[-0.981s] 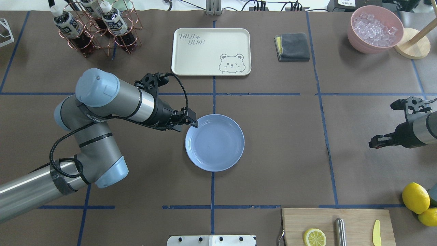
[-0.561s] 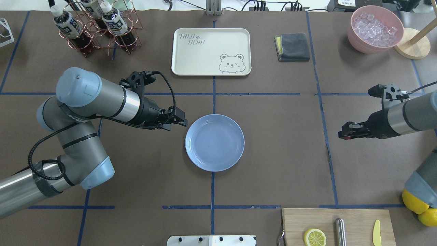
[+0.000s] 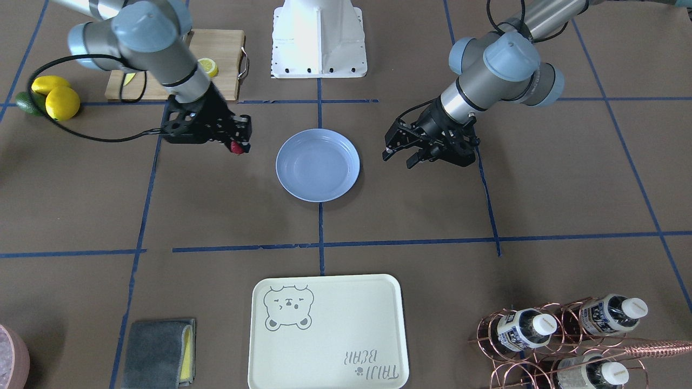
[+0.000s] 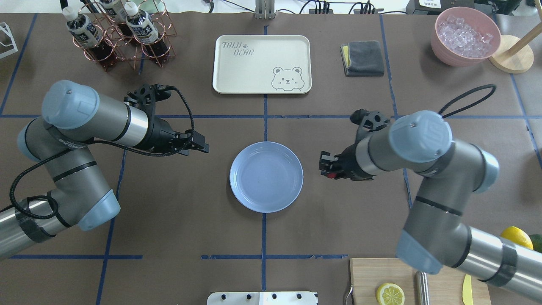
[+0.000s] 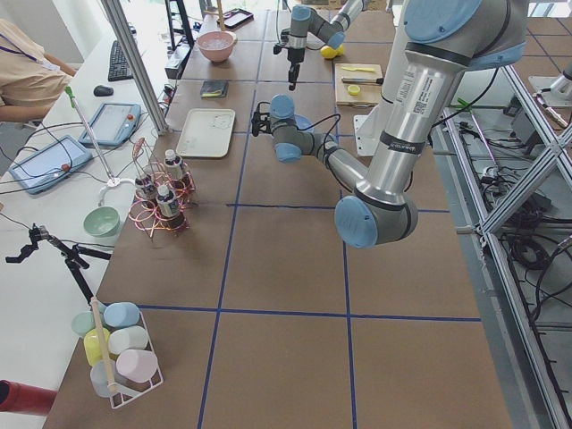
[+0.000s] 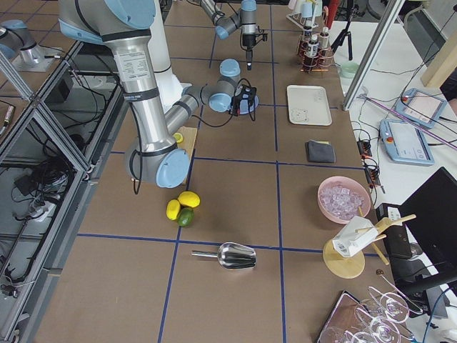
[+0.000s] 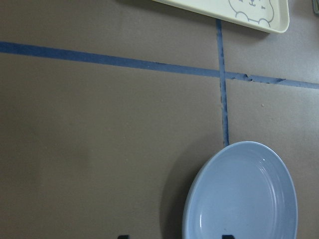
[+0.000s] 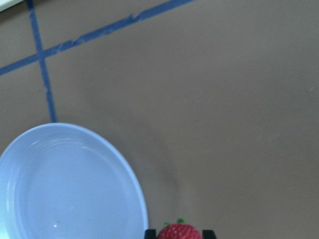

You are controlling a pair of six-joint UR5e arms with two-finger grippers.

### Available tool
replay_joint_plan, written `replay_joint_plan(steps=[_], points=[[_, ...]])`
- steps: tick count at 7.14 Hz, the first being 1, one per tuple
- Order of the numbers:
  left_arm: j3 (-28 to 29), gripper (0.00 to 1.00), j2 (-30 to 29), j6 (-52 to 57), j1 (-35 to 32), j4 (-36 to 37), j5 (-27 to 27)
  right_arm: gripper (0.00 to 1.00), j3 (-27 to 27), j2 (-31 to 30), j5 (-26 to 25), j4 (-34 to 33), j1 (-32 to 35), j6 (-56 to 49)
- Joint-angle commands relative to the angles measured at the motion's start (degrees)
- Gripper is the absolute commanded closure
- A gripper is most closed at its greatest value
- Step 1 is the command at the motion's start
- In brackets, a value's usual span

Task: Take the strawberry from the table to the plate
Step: 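Carry the strawberry with the right gripper over the plate while the left gripper withdraws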

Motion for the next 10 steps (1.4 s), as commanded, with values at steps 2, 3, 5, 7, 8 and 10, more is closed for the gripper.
replay_joint_plan(steps=[2,3,5,7,8,10], points=[[-3.7,0.31,6.9,6.8,-1.7,-0.2,0.0,1.0,-12.4,16.4,-8.1,-6.5,-6.3,8.2],[-3.7,0.3,6.9,6.7,-1.7,-0.2,0.0,1.0,-15.7,18.0,-8.4,-6.2,-6.3,9.3],[-3.7,0.3,6.9,6.6,-1.6,-0.2,0.0,1.0,-18.4,19.4,-9.9,-6.3,-6.2,9.9],[-3.8,0.29,6.6,6.5,-1.6,-0.2,0.0,1.0,-20.1,19.5,-9.9,-6.4,-6.3,9.9],[-3.8,0.28,6.6,6.4,-1.6,-0.1,0.0,1.0,-20.3,19.9,-10.0,-6.4,-6.3,9.9],[-3.8,0.28,6.6,6.4,-1.6,-0.1,0.0,1.0,-20.5,20.4,-10.0,-6.5,-6.3,10.1]])
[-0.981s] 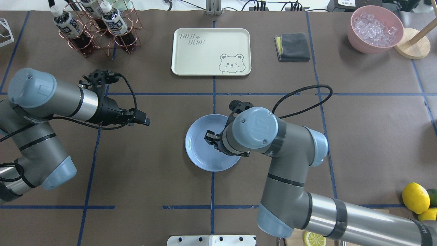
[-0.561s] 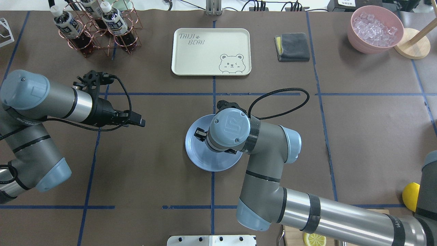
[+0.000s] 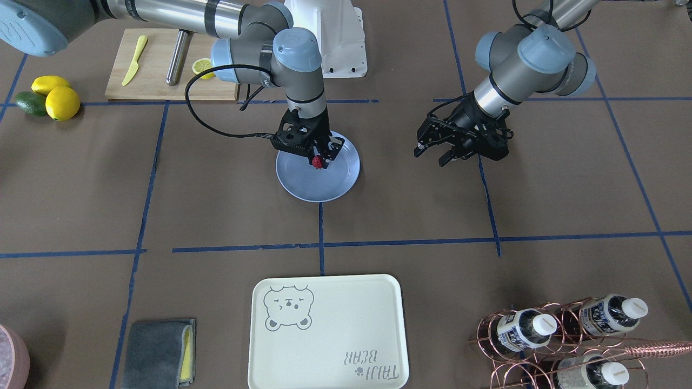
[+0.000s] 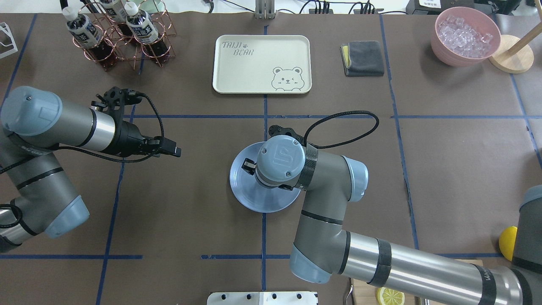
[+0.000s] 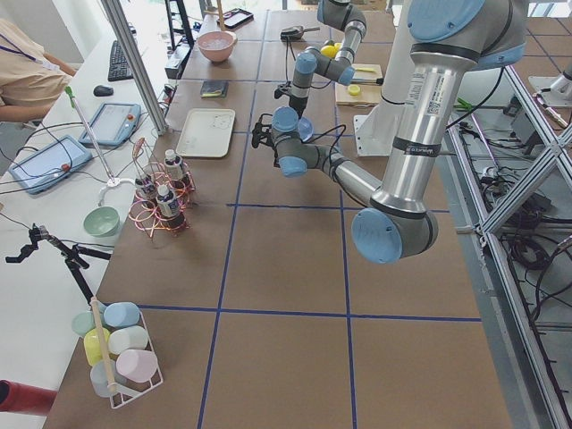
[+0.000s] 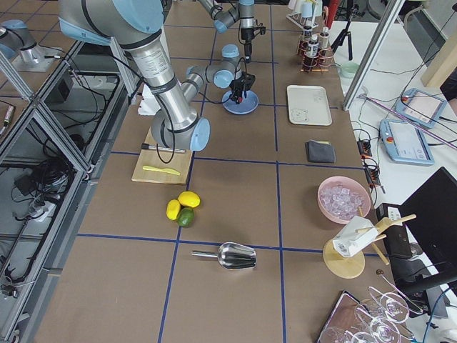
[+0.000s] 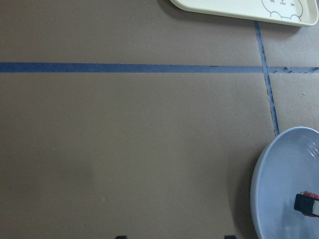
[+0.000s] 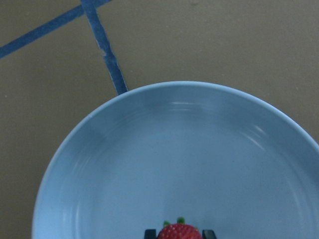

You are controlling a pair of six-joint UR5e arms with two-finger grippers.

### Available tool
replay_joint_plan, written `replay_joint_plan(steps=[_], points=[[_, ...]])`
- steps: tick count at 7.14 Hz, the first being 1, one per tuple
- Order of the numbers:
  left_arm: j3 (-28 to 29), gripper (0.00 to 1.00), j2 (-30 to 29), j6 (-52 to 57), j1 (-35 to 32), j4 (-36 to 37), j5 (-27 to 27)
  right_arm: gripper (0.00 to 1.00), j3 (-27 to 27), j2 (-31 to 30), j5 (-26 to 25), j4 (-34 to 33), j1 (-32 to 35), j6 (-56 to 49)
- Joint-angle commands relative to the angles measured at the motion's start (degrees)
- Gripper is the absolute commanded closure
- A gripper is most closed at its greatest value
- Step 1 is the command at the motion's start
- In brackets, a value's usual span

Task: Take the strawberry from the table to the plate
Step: 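Carry the strawberry with the right gripper over the plate while the left gripper withdraws, then lower the strawberry onto the plate and open the right gripper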

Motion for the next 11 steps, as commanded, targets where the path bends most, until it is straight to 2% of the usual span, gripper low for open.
replay_joint_plan(steps=[1,6,7,8,11], points=[[0.1,0.28,0.0,0.0,0.0,0.0,0.0,1.0,-0.2,0.4,-0.5,-0.1,0.1,0.0],[0.1,0.28,0.0,0.0,0.1,0.0,0.1,1.0,-1.6,0.3,-0.5,-0.2,0.0,-0.6],[0.1,0.28,0.0,0.0,0.1,0.0,0.0,0.61,-1.6,0.3,-0.5,-0.2,0.0,-0.9],[0.1,0.28,0.0,0.0,0.1,0.0,0.0,0.01,-1.5,0.5,-1.0,-0.3,0.0,-0.8],[0.1,0.28,0.0,0.0,0.2,0.0,0.1,0.0,-0.9,0.5,-1.1,-0.5,0.1,-1.0]])
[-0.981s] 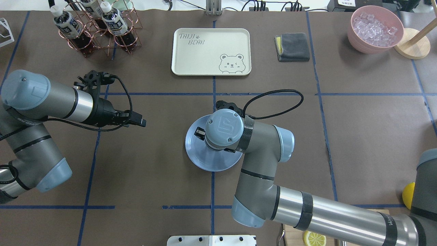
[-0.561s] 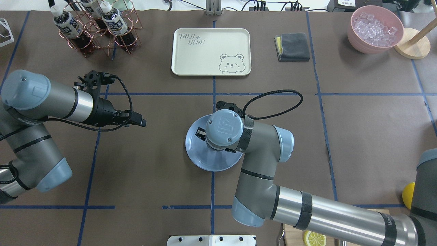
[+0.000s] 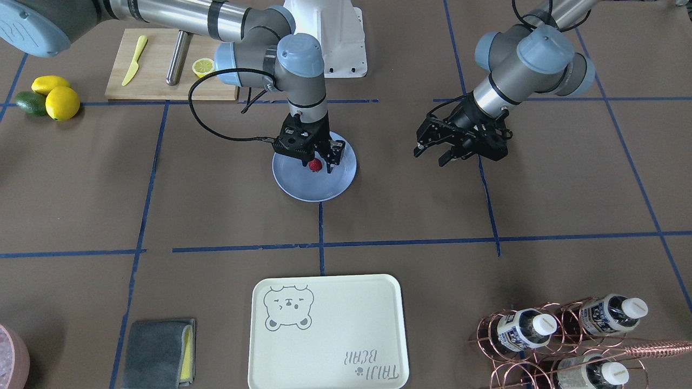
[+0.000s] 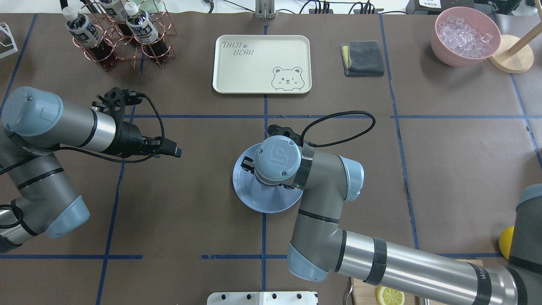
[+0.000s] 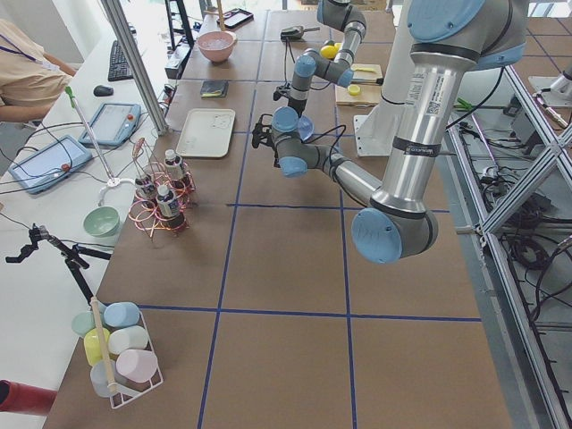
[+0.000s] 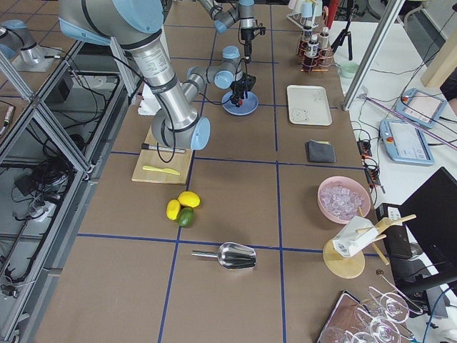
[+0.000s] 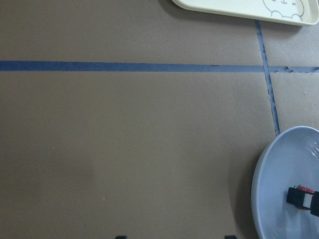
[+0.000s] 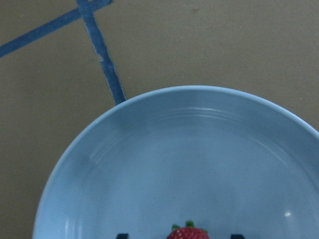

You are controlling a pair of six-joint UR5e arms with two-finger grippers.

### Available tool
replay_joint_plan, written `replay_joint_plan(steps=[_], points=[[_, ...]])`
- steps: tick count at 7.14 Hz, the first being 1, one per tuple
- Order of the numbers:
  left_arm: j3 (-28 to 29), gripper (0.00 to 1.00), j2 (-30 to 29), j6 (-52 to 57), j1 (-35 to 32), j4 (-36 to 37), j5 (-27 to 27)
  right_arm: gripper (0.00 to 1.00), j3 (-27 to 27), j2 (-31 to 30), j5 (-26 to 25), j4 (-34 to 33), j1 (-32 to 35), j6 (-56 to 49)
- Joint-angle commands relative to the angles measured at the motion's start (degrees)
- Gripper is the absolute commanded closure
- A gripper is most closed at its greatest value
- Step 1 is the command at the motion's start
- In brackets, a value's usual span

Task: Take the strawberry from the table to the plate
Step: 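Lower the strawberry onto the plate and open the right gripper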

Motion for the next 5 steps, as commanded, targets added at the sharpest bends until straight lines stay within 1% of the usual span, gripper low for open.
replay_joint_plan(steps=[1,2,3,4,5], points=[[0.0,0.28,0.1,0.0,-0.1,-0.1,-0.1,0.0,2.0,-0.1,0.2,-0.2,0.5,-0.2],[0.0,0.28,0.1,0.0,-0.1,0.0,-0.1,0.0,5.0,-0.7,0.8,-0.8,1.4,-0.2],[0.0,0.28,0.0,0.0,0.0,0.0,-0.1,0.0,11.5,-3.1,2.9,-4.1,3.3,-0.2],[0.2,0.28,-0.2,-0.1,0.3,0.1,0.0,0.0,19.3,-8.6,6.6,-4.7,6.0,-0.7],[0.4,0.28,-0.3,-0.2,0.3,0.1,0.0,0.0,26.4,-15.2,11.2,-4.7,9.3,-5.4]])
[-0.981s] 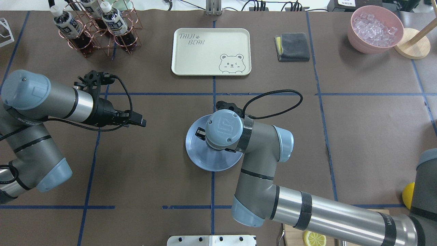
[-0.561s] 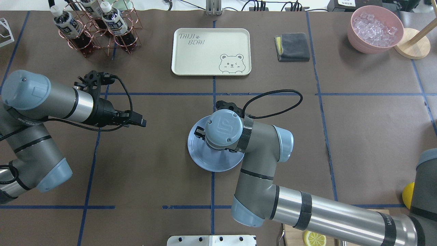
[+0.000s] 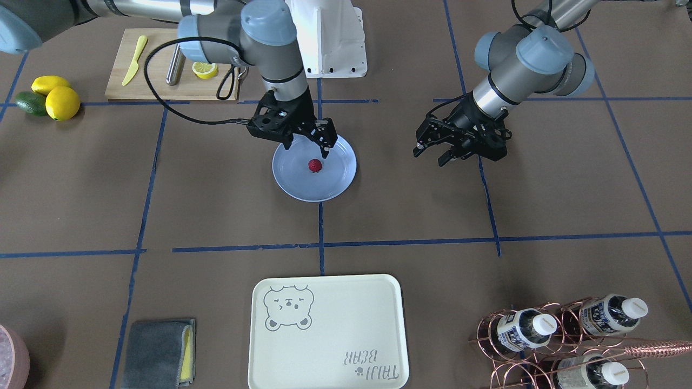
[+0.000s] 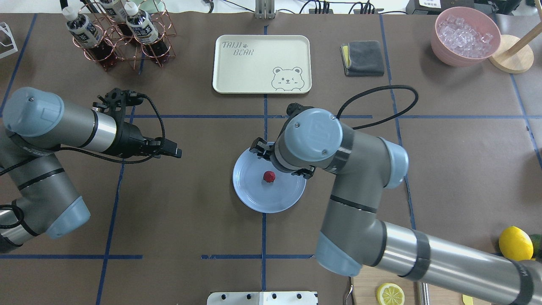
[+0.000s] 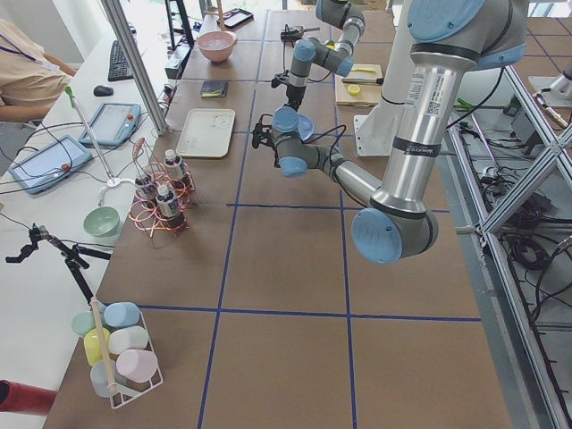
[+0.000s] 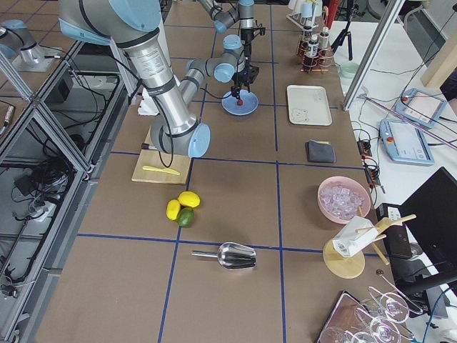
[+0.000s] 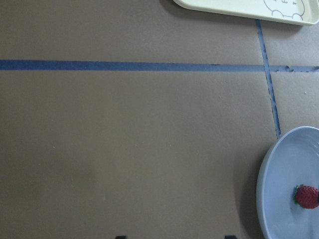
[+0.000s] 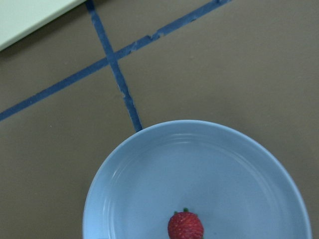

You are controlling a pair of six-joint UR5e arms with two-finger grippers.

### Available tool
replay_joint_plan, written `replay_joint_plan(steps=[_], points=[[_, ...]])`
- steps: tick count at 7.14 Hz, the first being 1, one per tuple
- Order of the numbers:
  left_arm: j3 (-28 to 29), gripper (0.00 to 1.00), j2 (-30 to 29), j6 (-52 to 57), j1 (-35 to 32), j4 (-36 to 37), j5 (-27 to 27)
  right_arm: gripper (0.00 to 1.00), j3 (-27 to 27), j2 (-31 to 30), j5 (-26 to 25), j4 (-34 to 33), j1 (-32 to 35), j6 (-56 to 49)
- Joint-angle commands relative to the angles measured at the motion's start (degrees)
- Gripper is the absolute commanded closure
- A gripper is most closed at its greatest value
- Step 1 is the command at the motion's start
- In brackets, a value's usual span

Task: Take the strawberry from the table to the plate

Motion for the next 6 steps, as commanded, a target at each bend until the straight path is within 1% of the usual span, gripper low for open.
replay_joint_plan(steps=[1,2,3,4,5,6], points=[[0.2,0.28,-0.1,0.0,-0.1,0.1,0.0,0.0,12.4,-13.0,8.9,-0.5,6.9,-8.5],[0.2,0.28,0.5,0.7,-0.7,0.2,-0.1,0.0,13.3,-17.2,11.2,-0.1,10.3,-14.7],[0.6,0.28,0.7,2.5,-1.5,0.4,-0.1,0.0,14.2,-22.0,12.5,0.1,13.6,-23.6],[-0.1,0.28,3.6,8.0,-2.5,0.4,-0.1,0.0,14.4,-26.7,14.2,0.2,17.9,-32.1],[-0.9,0.28,7.0,12.5,-5.2,0.2,-1.3,0.0,14.4,-30.8,16.9,0.6,22.7,-39.7],[-0.9,0.28,10.7,20.9,-10.3,0.2,-4.9,0.0,14.1,-34.5,19.7,0.9,27.8,-47.9]])
